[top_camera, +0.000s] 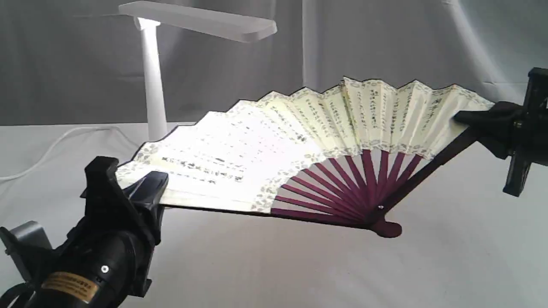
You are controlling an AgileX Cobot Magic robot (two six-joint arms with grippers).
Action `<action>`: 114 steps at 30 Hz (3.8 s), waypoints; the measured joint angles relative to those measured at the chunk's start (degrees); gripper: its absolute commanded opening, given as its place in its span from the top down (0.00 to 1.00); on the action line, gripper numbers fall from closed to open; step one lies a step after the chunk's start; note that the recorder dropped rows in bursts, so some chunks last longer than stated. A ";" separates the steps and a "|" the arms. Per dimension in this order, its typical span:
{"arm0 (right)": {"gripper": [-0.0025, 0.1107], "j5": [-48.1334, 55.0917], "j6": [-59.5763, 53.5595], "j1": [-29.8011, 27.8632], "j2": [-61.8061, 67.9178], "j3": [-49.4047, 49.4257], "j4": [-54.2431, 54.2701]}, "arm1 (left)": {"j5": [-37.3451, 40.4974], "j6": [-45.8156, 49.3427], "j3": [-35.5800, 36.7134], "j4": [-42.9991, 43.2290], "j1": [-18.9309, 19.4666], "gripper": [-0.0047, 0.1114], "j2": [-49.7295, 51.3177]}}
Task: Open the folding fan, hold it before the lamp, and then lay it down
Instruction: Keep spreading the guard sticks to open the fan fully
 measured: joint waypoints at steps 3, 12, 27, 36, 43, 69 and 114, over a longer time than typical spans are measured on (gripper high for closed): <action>0.98 -0.79 0.22 0.00 0.00 0.00 0.23 | 0.00 0.00 0.00 -1.24 0.00 0.96 0.00; 0.98 -2.55 1.55 0.00 0.00 0.00 0.32 | 0.36 0.00 0.00 -3.73 0.00 0.96 0.00; 0.98 3.54 1.85 -6.58 0.00 0.00 -2.56 | 0.44 -0.60 0.00 -2.14 -0.45 0.96 0.00; 0.98 3.76 1.90 -6.58 0.00 0.00 -2.56 | 1.23 -2.54 0.00 -2.14 -0.45 0.96 -0.81; 0.98 5.09 2.41 -6.69 0.00 0.00 -2.44 | 2.01 -0.04 0.00 -1.34 -0.45 0.96 -4.37; 0.98 5.11 4.09 2.11 -10.25 0.00 -0.87 | 3.41 -0.10 13.77 -3.18 -0.56 0.96 -25.70; 0.98 5.58 7.97 2.95 -13.52 0.00 -3.06 | 8.63 3.98 16.00 -5.16 -0.56 0.96 -37.99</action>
